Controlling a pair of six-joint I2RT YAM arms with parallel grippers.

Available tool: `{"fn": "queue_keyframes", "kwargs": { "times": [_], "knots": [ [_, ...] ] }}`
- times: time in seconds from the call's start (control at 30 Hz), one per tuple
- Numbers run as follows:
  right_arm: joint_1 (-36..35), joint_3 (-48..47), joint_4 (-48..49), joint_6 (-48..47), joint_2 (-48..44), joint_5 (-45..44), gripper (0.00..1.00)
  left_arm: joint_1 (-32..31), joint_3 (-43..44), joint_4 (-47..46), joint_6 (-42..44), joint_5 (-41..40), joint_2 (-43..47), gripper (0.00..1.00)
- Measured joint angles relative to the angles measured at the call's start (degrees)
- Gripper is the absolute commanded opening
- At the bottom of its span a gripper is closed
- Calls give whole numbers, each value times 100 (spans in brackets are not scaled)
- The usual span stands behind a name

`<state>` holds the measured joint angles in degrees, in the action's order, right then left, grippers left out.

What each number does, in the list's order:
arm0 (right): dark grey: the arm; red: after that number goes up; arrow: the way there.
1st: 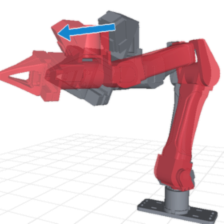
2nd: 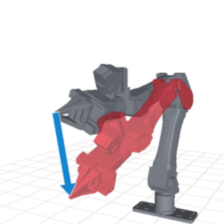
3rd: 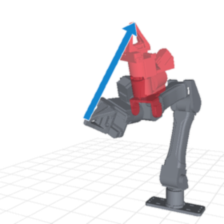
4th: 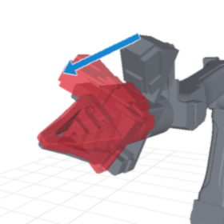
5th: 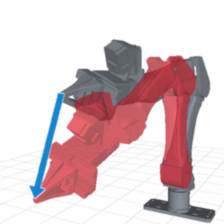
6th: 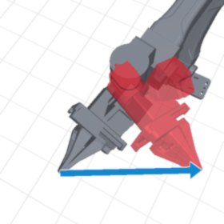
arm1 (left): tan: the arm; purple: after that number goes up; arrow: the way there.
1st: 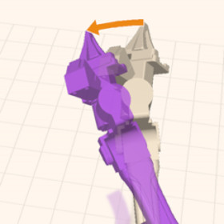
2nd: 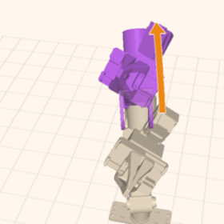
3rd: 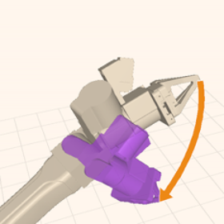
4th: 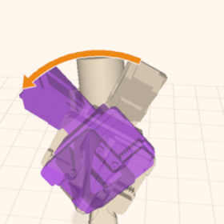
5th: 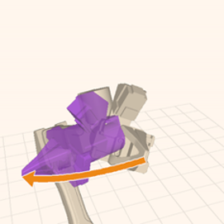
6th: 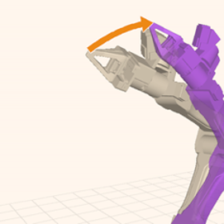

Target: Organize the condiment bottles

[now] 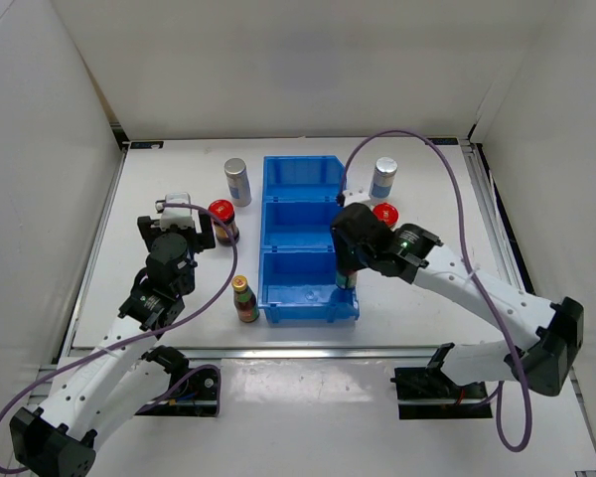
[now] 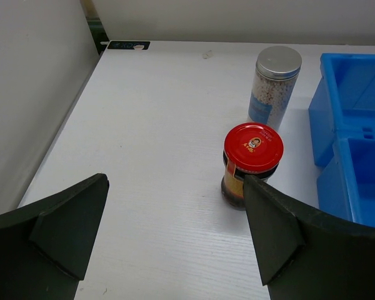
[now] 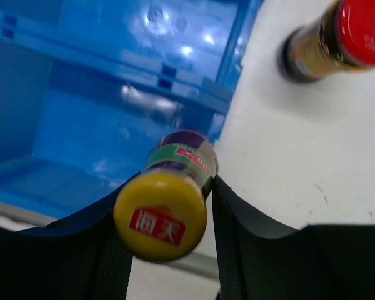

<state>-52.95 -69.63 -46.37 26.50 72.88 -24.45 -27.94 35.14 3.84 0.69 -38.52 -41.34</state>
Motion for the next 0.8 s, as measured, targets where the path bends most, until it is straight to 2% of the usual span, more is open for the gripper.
{"fn": "queue_keyframes", "kwargs": {
  "times": [0.13,0.37,0.4,0.43,0.47,0.53,0.6,0.7,0.8],
  "knots": [
    [-11,50,553,-81,232,63,0,0,0,-2,2,0,-7,100],
    [-11,841,1228,-74,352,227,0,0,-444,-210,-162,-4,157,100],
    [-11,898,1274,-61,352,214,5,0,-496,-195,-168,-7,173,100],
    [-9,901,1327,-63,348,234,30,0,-529,-195,-177,-9,186,100],
    [-7,907,1366,-63,356,243,44,0,-533,-197,-188,-4,195,100],
    [-24,907,1394,-59,372,256,64,0,-533,-221,-240,24,223,100],
    [-105,876,1405,-37,369,149,100,0,-529,-179,-315,144,264,100],
    [-319,684,1344,-83,358,-90,100,0,-422,114,-450,385,310,100],
    [-455,356,1272,-136,254,-293,100,0,111,789,-608,728,299,100]
  ]
}}
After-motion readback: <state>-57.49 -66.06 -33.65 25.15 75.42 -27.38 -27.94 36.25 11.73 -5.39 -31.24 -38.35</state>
